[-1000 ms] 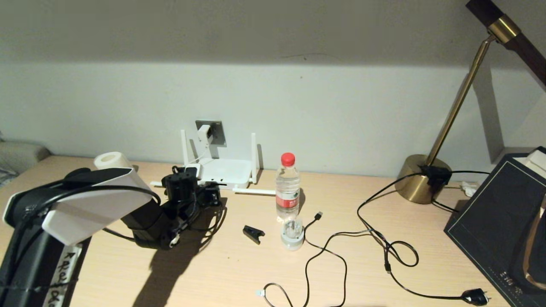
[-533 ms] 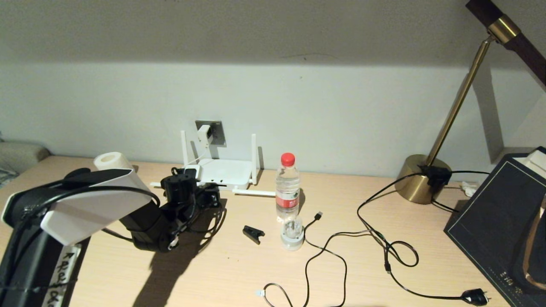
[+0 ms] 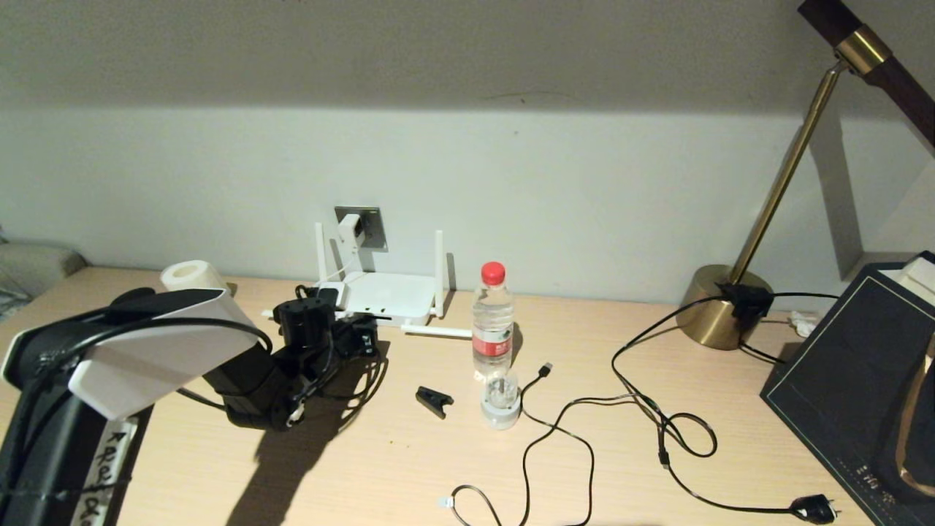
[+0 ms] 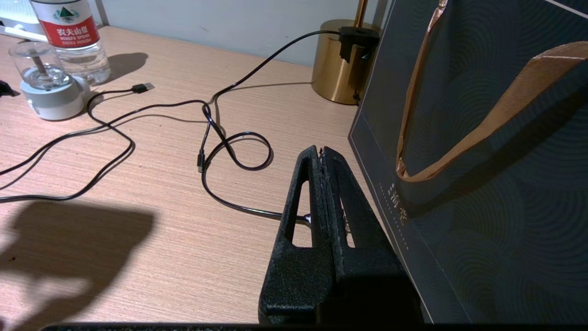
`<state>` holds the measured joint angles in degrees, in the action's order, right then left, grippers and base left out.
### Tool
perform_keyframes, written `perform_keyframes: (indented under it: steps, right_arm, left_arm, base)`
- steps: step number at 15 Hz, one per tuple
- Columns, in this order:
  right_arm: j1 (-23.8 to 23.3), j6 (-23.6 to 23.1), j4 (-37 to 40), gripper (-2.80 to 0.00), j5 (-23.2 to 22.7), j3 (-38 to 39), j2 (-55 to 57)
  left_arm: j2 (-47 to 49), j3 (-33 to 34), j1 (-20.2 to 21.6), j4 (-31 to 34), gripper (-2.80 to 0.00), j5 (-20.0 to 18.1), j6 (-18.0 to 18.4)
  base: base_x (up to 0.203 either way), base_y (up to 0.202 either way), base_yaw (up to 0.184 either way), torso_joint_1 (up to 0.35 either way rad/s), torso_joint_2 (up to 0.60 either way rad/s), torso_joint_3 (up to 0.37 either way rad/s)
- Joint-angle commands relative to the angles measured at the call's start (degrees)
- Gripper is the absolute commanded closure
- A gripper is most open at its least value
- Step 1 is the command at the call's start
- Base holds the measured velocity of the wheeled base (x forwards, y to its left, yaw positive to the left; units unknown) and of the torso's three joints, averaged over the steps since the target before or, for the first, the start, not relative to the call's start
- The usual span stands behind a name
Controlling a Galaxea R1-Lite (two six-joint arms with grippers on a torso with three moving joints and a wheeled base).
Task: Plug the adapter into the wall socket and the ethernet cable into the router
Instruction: Plug cable into router interface
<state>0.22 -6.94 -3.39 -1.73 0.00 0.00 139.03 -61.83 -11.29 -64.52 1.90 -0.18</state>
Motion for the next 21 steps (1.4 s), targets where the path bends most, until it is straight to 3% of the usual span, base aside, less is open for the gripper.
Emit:
perform_keyframes:
  steps: [1,9,21]
  right_arm:
    - [0.04,-0.09,-0.04,0.00,-0.11,1.32,0.09]
    - [0.04,-0.09,-0.04,0.00,-0.03,1.32,0.09]
    - [0.04,-0.08,-0.04,0.00,-0.04,1.32,0.09]
  left_arm:
    - [0.01,-0.13,0.04,-0.51,0.00,0.03,0.01]
    - [0.27,0.22,-0.05,-1.66,0.00,0.12,0.18]
    - [2.56,-4.44,-0.05,-0.93,0.00,0.03,0.36]
  base:
    - [0.000,0.000,0.000,0.000,0.00,0.000]
    - [0.000,0.000,0.000,0.000,0.00,0.000]
    - [0.000,0.000,0.000,0.000,0.00,0.000]
